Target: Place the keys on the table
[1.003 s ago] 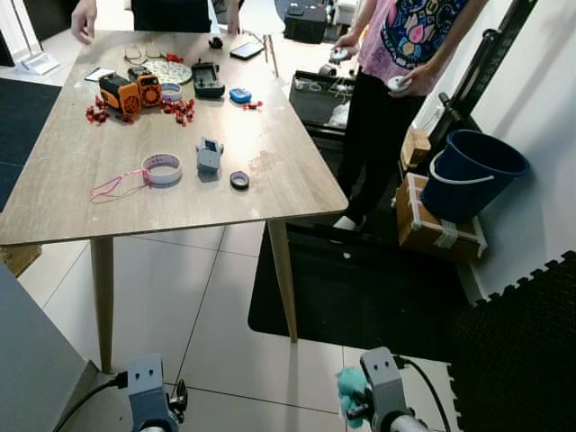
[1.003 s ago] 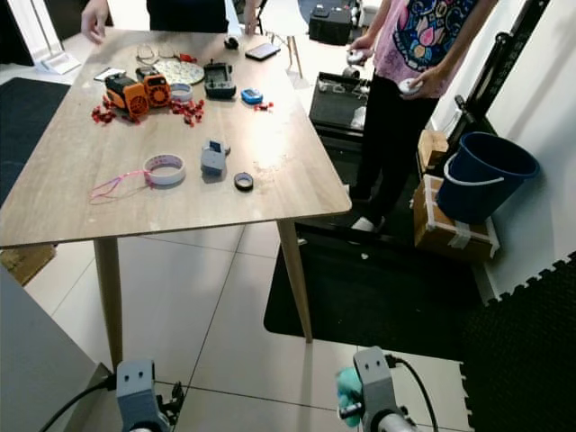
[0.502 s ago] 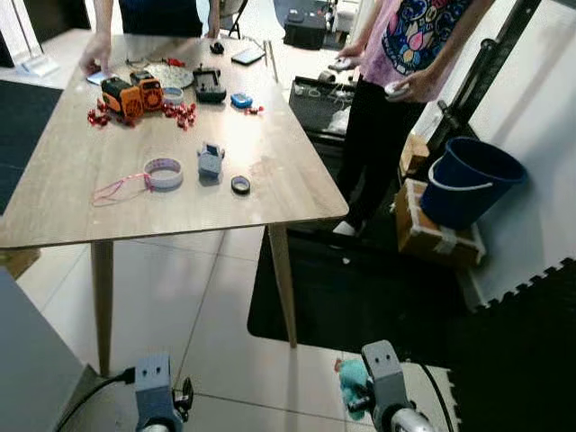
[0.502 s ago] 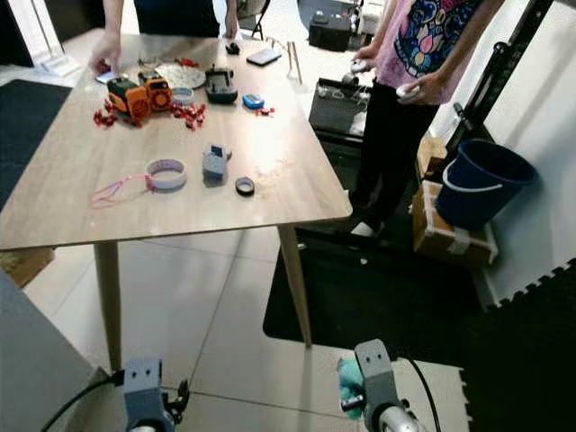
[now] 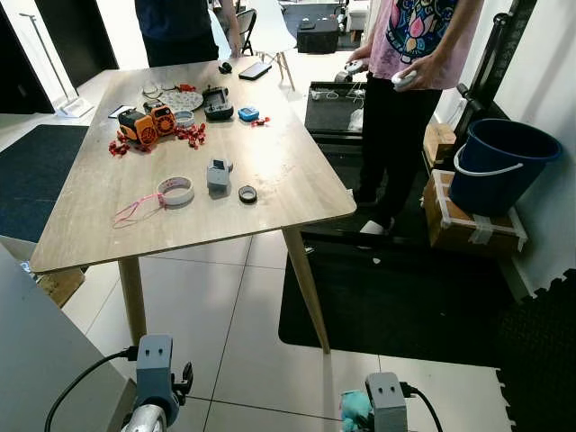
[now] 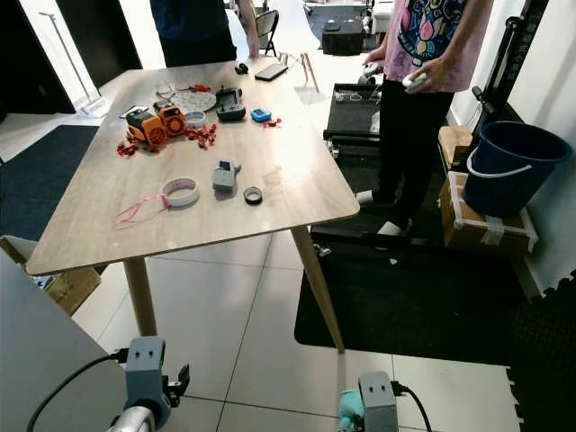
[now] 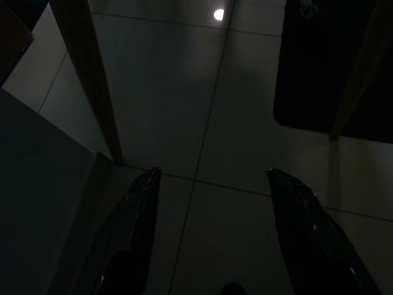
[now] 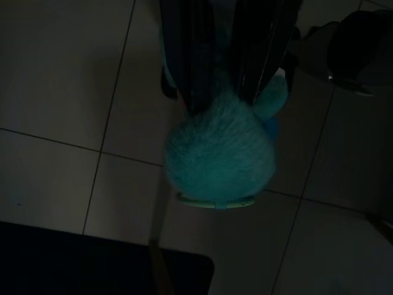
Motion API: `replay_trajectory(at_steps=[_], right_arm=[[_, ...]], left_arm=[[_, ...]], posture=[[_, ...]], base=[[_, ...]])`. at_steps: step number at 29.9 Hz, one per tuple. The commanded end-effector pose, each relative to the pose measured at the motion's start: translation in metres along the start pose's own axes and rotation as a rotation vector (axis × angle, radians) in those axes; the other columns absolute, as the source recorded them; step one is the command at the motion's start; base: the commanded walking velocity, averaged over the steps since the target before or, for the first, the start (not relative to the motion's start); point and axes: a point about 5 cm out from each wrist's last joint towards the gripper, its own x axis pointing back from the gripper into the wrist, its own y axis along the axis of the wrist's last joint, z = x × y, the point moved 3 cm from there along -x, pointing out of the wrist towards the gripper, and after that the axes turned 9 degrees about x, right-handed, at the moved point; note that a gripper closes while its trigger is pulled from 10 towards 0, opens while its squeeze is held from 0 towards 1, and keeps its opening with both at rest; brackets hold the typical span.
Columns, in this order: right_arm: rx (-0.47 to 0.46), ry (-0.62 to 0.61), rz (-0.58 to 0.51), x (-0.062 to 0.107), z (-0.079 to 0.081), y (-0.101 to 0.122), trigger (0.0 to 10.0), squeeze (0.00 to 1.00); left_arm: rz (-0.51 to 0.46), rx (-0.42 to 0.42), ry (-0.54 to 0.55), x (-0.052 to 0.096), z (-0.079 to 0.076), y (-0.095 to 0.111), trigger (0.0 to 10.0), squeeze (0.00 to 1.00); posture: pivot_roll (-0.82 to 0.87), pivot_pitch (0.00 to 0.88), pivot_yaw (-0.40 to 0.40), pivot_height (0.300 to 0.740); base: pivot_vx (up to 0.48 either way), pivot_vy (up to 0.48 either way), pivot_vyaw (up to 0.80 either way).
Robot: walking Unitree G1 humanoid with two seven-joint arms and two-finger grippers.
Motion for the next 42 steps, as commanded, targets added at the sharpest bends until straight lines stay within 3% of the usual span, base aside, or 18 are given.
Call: replay_trajectory(at_steps=[1, 9, 19, 42], right_arm=[[-0.011, -0.010, -0.001, 0.001, -0.002, -0.001, 10.0, 0.00], [0.025, -0.016, -0.014, -0.002, -0.015, 0.009, 10.0, 0.00], [0.067, 0.017, -0.015, -0.005, -0.015, 0.016, 10.0, 0.00], [0.090, 0.034, 0.009, -0.004, -0.013, 0.012, 10.0, 0.00]], left_arm=[[0.022, -0.002, 0.015, 0.003, 0.007, -0.005, 10.0, 0.00], [0.052, 0.030, 0.077, 0.012, 0.007, -0.025, 10.0, 0.00], [0.050, 0.077, 0.074, 0.017, 0.001, -0.034, 10.0, 0.00], [0.047, 0.089, 0.075, 0.017, -0.001, -0.036, 10.0, 0.00]], posture=[[0.07, 0.053, 0.067, 0.740], [0.07, 0.056, 0.008, 0.740], [0.06, 0.058, -0.040, 0.740], [0.05, 0.061, -0.049, 0.740]], base=[[0.000, 0.000, 0.00], [0.000, 0.000, 0.00], [0.000, 0.000, 0.00], [0.000, 0.000, 0.00]])
